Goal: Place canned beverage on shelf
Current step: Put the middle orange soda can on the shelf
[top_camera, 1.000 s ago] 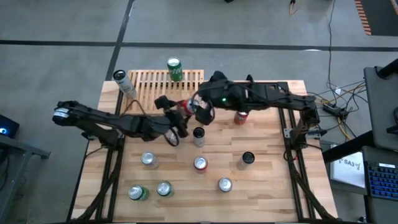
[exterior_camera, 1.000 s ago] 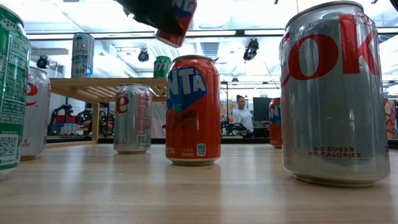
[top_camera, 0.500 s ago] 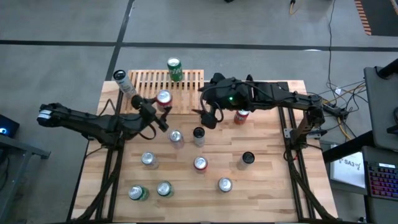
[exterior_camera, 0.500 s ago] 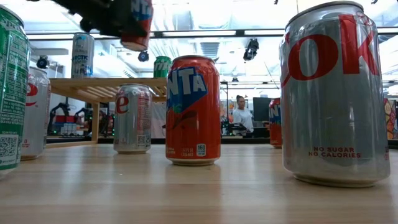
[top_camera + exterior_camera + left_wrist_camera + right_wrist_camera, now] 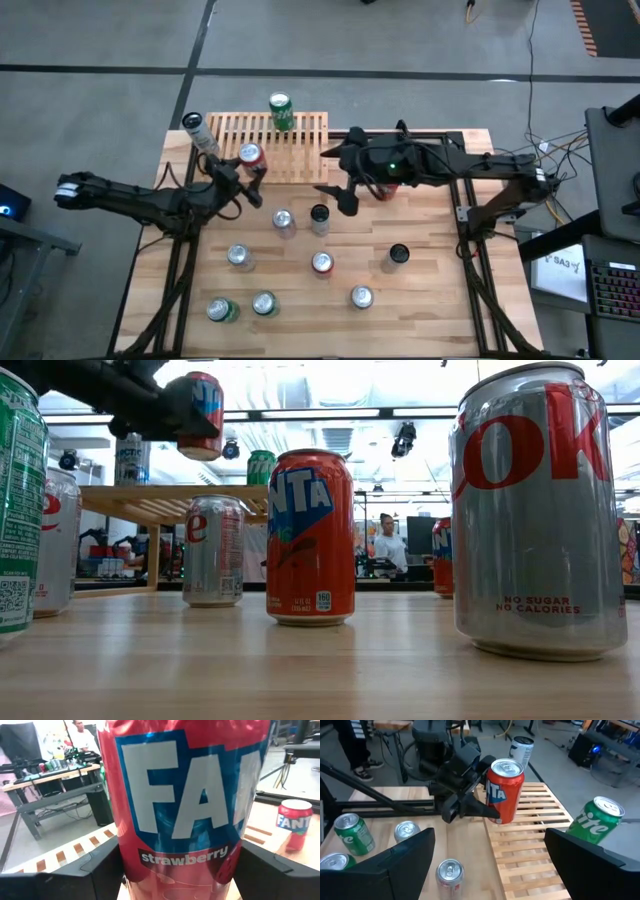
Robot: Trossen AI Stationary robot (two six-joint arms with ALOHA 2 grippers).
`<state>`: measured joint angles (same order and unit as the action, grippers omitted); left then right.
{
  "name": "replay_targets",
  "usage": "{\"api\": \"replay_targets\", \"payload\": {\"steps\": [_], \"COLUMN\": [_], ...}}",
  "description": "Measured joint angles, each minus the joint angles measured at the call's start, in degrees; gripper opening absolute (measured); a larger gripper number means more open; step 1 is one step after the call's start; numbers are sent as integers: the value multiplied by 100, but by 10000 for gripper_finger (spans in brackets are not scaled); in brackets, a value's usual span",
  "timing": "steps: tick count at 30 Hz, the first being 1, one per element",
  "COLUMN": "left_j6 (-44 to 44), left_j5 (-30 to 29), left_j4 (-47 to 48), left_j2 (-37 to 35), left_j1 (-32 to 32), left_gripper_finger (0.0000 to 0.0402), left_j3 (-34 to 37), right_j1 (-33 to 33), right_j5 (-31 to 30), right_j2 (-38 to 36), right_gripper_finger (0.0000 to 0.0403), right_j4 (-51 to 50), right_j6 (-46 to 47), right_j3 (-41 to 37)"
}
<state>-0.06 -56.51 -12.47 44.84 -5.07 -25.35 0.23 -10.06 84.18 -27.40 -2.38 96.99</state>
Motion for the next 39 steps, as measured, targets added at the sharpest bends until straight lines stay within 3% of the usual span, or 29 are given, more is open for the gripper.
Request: {"api": "replay_targets", "payload": {"steps": [6,11,32,39], "left_j6": [-228,-383,-563,-644], "left_j5": [5,9,-316,-678], "left_j4": [17,6,12,12], "left_j2": [103,202,201,203], "left_j1": [128,152,160,163], "left_gripper_finger": [282,282,282,281], "left_j3": [134,189,422,452], "right_j1": [0,0,57,66], "right_j5": [-49,-46,-44,-46], "right_j2": [-503,-696,-638,-633], "right_gripper_finger": [364,364,364,364], "right_j4": [983,1517,2385,2391], "right_j6": [167,241,311,427], "right_j3": [-1115,-1599,-2144,-2166]}}
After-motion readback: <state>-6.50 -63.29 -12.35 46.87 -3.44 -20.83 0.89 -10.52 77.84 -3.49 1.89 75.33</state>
